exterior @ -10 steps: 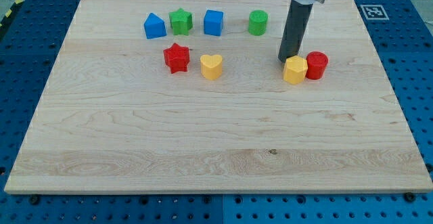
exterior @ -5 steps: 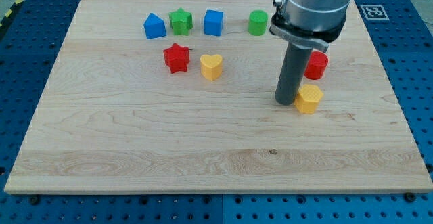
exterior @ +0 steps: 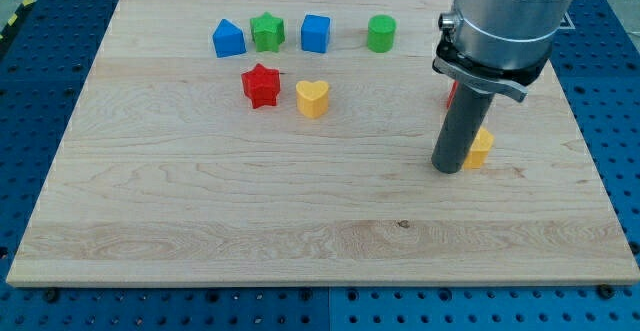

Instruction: Push the yellow hexagon towards the down and a bit right

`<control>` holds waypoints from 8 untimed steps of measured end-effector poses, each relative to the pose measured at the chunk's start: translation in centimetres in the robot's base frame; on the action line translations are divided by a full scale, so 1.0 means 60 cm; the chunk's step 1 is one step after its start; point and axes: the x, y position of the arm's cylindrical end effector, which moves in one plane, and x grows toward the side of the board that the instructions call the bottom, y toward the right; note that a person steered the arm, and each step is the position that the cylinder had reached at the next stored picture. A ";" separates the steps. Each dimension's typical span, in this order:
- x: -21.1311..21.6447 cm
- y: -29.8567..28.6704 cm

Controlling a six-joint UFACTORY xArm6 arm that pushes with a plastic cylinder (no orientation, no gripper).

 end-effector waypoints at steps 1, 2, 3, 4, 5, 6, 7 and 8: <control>0.000 0.003; 0.000 0.003; 0.000 0.011; 0.000 0.012; 0.000 0.012; 0.000 0.016; 0.000 0.023; 0.000 0.022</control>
